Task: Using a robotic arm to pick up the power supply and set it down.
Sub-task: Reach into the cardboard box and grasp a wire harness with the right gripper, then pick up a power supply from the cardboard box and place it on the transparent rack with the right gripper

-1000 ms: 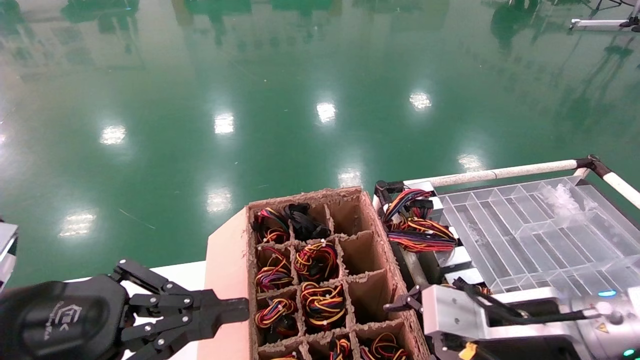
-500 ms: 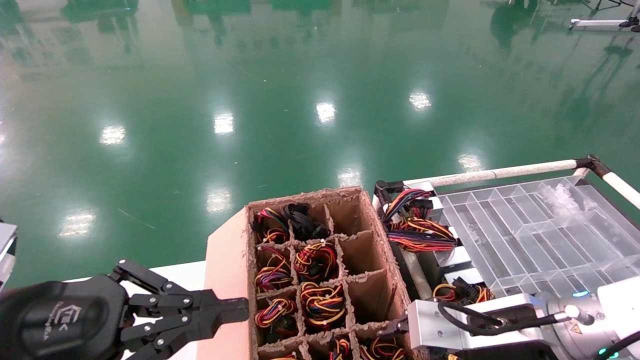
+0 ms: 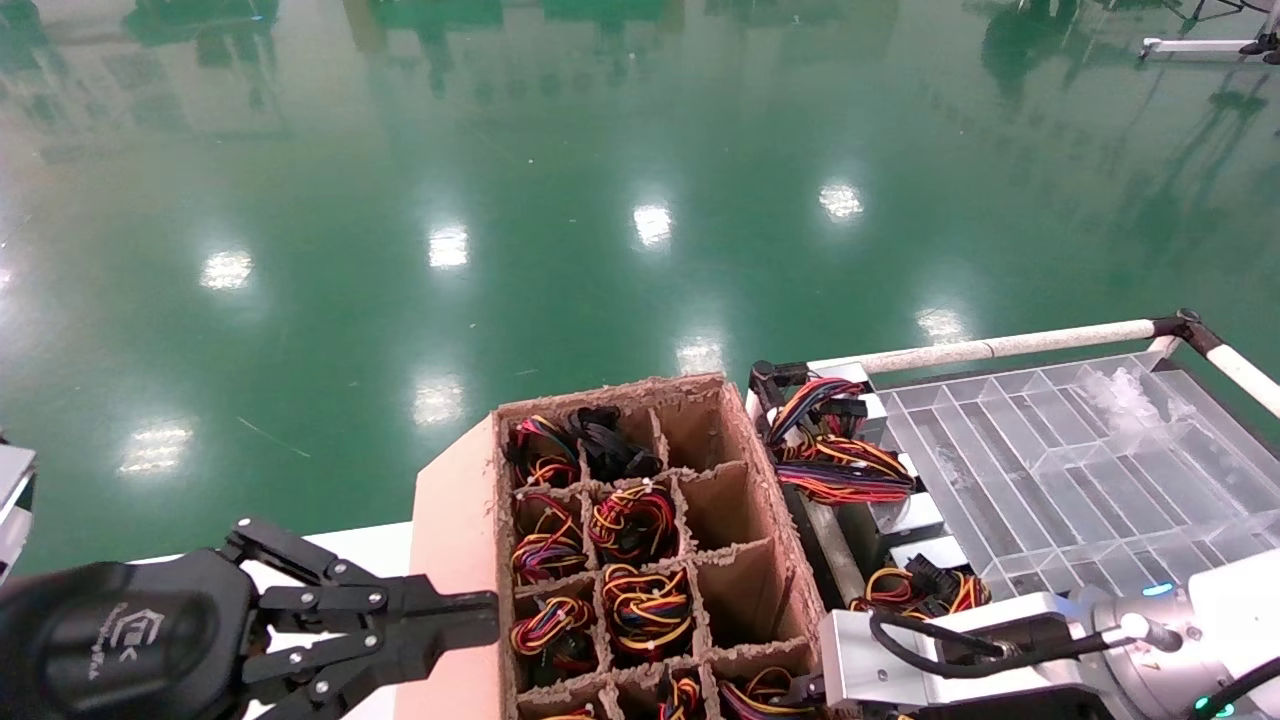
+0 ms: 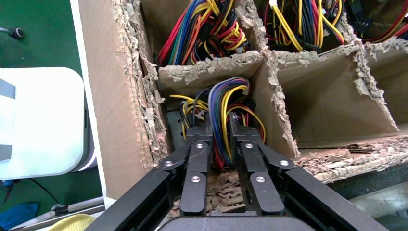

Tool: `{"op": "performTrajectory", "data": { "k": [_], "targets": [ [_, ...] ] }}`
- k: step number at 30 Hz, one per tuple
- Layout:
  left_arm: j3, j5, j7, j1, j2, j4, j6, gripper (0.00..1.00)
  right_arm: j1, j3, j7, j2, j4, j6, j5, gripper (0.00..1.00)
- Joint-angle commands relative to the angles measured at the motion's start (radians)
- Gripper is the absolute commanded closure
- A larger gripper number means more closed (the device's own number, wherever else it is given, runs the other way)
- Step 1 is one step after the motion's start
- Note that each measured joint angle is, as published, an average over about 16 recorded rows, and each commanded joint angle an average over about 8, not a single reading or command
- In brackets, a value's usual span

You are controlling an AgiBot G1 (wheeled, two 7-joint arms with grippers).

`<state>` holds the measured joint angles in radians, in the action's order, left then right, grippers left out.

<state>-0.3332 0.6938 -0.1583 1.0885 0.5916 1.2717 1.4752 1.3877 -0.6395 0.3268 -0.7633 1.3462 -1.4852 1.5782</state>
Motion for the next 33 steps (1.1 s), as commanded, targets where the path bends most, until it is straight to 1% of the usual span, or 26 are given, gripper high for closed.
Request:
{"op": "performTrajectory", "data": {
  "k": [1, 9, 16, 24, 33],
  "targets": [
    [0.0, 0.0, 0.0, 0.0, 0.0, 0.0, 0.0, 0.0, 0.0, -0.002, 0.002, 0.0, 0.0, 0.0, 0.002, 1.0],
    [0.0, 0.0, 0.0, 0.0, 0.0, 0.0, 0.0, 0.0, 0.005, 0.005, 0.012, 0.015, -0.002, -0.004, -0.024, 1.0],
    [0.0, 0.0, 0.0, 0.0, 0.0, 0.0, 0.0, 0.0, 0.019, 0.033, 0.015, 0.044, -0.002, -0.008, -0.08, 1.0],
    [-0.001, 0.0, 0.0, 0.0, 0.0, 0.0, 0.0, 0.0, 0.037, 0.102, 0.016, 0.097, -0.008, -0.006, -0.208, 1.0],
    [-0.001, 0.0, 0.0, 0.0, 0.0, 0.0, 0.0, 0.0, 0.052, 0.211, -0.001, 0.176, -0.021, 0.021, -0.374, 1.0]
  ]
}}
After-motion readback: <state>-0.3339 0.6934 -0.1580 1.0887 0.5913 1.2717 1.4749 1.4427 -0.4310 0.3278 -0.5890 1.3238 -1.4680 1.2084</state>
